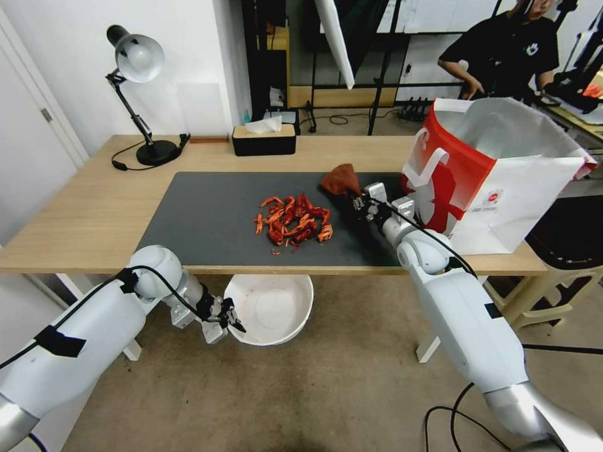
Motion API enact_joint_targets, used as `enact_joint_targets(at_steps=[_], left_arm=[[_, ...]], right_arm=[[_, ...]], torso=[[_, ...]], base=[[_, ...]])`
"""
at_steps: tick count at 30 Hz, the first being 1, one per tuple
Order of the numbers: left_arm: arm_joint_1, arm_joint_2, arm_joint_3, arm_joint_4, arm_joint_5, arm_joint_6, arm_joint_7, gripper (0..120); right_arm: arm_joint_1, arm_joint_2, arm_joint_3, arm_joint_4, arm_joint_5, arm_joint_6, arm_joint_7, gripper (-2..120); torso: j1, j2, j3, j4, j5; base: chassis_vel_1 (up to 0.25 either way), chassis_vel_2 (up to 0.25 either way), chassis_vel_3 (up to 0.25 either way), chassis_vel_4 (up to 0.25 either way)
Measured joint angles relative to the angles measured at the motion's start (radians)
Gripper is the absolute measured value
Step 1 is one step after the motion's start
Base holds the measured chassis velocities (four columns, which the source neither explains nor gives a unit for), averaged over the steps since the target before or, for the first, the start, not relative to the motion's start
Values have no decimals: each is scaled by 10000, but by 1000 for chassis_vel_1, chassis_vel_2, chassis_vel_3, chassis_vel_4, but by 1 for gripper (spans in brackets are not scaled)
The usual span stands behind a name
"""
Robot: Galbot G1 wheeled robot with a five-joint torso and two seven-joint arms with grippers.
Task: Sweep shrimp from table into container with towel, then put container into takeout bag.
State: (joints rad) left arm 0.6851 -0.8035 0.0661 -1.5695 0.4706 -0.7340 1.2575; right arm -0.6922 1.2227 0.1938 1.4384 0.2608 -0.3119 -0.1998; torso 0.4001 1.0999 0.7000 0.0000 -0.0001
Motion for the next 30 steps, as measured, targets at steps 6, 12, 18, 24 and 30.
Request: enact_joint_targets(at_steps=[6, 12, 18, 24, 30], left_arm=[[-130, -52, 110, 40, 3, -12, -1, 0], [-426, -248, 280, 109, 485, -212, 111, 0], [-794, -331, 642, 204, 497, -140, 209, 0], [-1011, -396, 945, 202, 458, -12, 268, 0], [-1244, -496, 1084, 321, 404, 37, 287, 0]], right_arm=[[-390, -7, -146, 336, 2, -143, -102, 4], [-719, -62, -287, 691, 2, -218, -110, 4], [-988, -171, -434, 1116, 3, -358, -67, 4], [-1369, -273, -517, 1587, 29, -472, 45, 4], [-1876, -274, -586, 2075, -63, -549, 242, 4]], torso=[[0, 0, 0, 0, 2], [0, 0, -1, -2, -1], [-1, 0, -1, 0, 1], [-1, 1, -2, 0, 0], [-1, 2, -3, -2, -1]], base=[[0, 0, 0, 0], [0, 0, 0, 0], [0, 0, 0, 0], [0, 0, 0, 0], [0, 0, 0, 0]])
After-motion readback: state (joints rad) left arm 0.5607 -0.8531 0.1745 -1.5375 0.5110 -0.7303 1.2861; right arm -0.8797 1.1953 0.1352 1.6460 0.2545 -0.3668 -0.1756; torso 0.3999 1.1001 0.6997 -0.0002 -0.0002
